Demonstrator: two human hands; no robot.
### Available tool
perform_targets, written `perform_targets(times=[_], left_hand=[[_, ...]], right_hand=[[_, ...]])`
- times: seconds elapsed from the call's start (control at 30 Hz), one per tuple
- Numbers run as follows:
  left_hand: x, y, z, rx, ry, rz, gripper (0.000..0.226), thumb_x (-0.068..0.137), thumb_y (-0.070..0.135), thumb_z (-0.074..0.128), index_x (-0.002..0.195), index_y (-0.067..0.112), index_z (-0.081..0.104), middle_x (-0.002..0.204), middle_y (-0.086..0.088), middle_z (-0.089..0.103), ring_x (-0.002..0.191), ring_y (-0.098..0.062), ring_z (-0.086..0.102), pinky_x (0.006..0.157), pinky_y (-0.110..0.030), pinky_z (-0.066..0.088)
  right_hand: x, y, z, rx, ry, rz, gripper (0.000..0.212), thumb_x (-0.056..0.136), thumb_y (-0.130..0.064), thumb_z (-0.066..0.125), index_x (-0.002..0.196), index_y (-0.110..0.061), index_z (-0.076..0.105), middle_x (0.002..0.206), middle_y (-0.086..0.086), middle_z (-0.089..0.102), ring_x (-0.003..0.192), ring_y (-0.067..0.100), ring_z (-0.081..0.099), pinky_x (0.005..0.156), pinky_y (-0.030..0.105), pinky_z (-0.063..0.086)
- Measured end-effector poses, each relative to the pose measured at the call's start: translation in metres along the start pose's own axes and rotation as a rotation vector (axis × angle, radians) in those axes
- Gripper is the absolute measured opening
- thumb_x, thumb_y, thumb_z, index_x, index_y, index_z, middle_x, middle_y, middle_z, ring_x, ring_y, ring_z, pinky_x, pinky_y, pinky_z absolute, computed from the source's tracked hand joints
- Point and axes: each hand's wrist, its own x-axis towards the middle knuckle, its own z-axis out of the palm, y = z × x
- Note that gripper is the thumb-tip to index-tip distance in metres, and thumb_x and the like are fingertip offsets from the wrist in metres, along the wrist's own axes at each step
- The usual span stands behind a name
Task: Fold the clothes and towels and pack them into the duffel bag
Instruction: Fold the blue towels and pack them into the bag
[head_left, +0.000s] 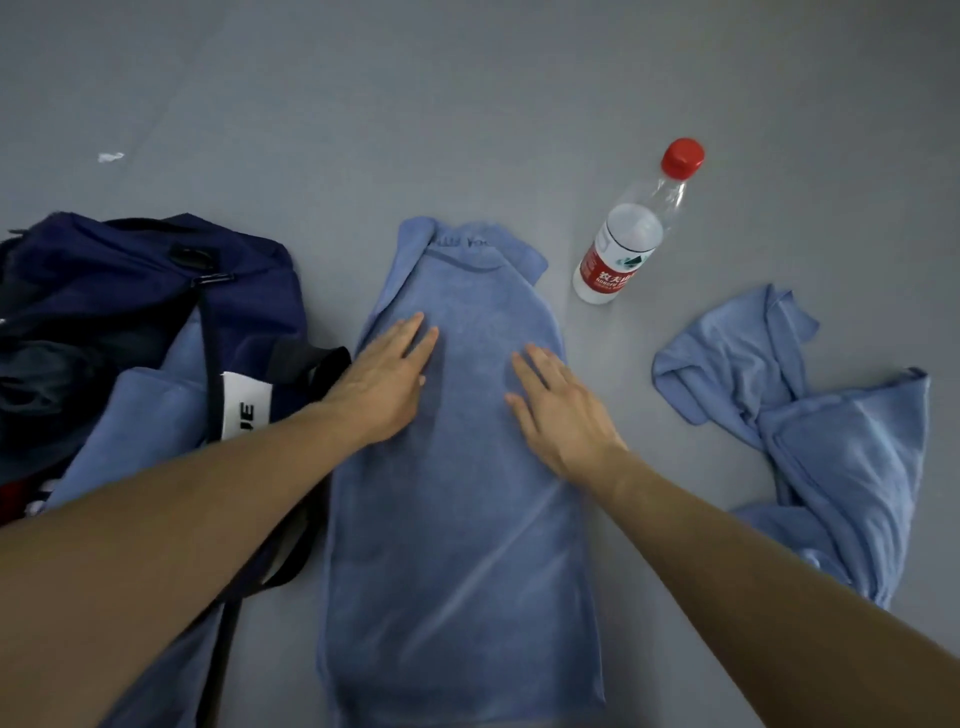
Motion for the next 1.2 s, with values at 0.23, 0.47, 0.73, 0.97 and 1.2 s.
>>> perform_targets(times=[0.23,0.47,0.73,0.97,1.2], left_hand=[[0.025,-0.027,-0.033,0.027,-0.231,-0.233,0.102,0.089,0.071,0.051,0.156,0.035,-0.017,0.165,-0.007,-0.022,0.153,-0.031,-0.016,0.124,-0.053,0.005],[0.026,-0.031,-0.033,0.088,-0.169,-0.255,0.107,0.083,0.086,0.034,0.158,0.029,-0.016,0.165,-0.005,-0.025,0.152,-0.027,-0.023,0.123,-0.055,-0.005],[0.017,-0.028,-0.005,0.064,-0.170,-0.120,0.098,0.088,0.081,0.031,0.153,0.035,-0.027,0.159,-0.005,-0.039,0.146,-0.022,-0.036,0.121,-0.048,-0.016],[0.027,-0.032,-0.022,-0.003,-0.088,-0.209,0.093,0.094,0.074,0.032,0.159,0.026,-0.015,0.164,-0.004,-0.026,0.152,-0.024,-0.023,0.124,-0.049,-0.007],[0.094,-0.054,-0.070,0.034,-0.053,-0.158,0.059,0.107,0.020,0.035,0.161,0.015,0.011,0.169,-0.005,0.002,0.152,-0.027,0.018,0.121,-0.036,0.020]], right_hand=[[0.039,0.003,-0.005,-0.141,-0.227,0.103,0.069,0.103,-0.056,0.029,0.158,-0.017,0.017,0.166,0.006,0.013,0.149,0.029,0.017,0.120,0.043,0.023],[0.083,0.010,-0.027,0.039,0.090,0.124,0.039,0.104,-0.032,0.037,0.132,-0.008,0.052,0.129,0.013,0.057,0.112,0.039,0.053,0.093,0.046,0.046],[0.148,0.020,-0.034,-0.024,-0.230,0.245,0.048,0.108,-0.032,0.023,0.136,0.001,0.045,0.143,0.024,0.044,0.135,0.039,0.035,0.115,0.046,0.022],[0.175,0.050,-0.044,-0.266,-0.290,0.231,0.055,0.099,-0.020,0.031,0.151,-0.002,0.029,0.164,0.018,0.012,0.151,0.036,0.007,0.123,0.045,0.016],[0.195,0.047,-0.043,-0.124,-0.296,0.198,0.038,0.101,-0.005,0.037,0.138,0.004,0.040,0.150,0.020,0.032,0.139,0.033,0.035,0.113,0.041,0.032]])
